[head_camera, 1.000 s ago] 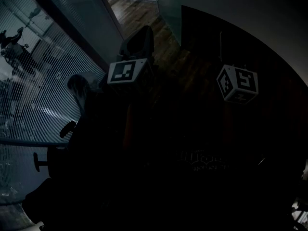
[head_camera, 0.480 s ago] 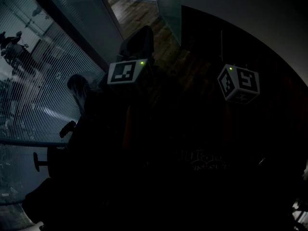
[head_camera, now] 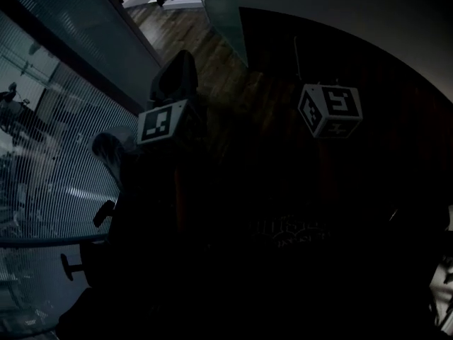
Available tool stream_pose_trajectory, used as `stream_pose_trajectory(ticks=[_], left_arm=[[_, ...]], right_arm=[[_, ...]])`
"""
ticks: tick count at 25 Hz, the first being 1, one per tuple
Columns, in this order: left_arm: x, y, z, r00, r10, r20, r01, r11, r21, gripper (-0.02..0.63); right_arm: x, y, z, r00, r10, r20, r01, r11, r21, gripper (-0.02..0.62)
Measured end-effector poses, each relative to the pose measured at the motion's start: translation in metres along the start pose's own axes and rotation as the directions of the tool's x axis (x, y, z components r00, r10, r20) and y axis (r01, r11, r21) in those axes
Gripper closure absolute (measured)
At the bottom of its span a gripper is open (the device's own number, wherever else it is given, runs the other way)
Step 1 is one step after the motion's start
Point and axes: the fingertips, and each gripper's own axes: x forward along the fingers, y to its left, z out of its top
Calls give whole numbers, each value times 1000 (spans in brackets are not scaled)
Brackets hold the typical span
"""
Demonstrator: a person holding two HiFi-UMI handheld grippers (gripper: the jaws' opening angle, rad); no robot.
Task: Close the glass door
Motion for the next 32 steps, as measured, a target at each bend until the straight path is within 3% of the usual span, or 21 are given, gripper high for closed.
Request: stream_pose_trajectory(ticks=[6,11,20,32], left_arm=[[0,-9,4,1000,4,-2,-4,1000,10,604],[6,-30,-12,1000,14,-1,-14,999,31,604],[7,-32,-10,998,53,26,-53,999,-9,604],[47,-3,-43,998,58,-12,-58,998,-3,604]], right_arm=[[-10,-12,4,1000,11,2,-11,1000,2,595],[-16,-36,-18,1000,12,3,-12,1000,24,595],[0,-35,-14,997,76,3,-76,997,17,595],[52,-33,-47,996,90,-19,-90,996,19,595]])
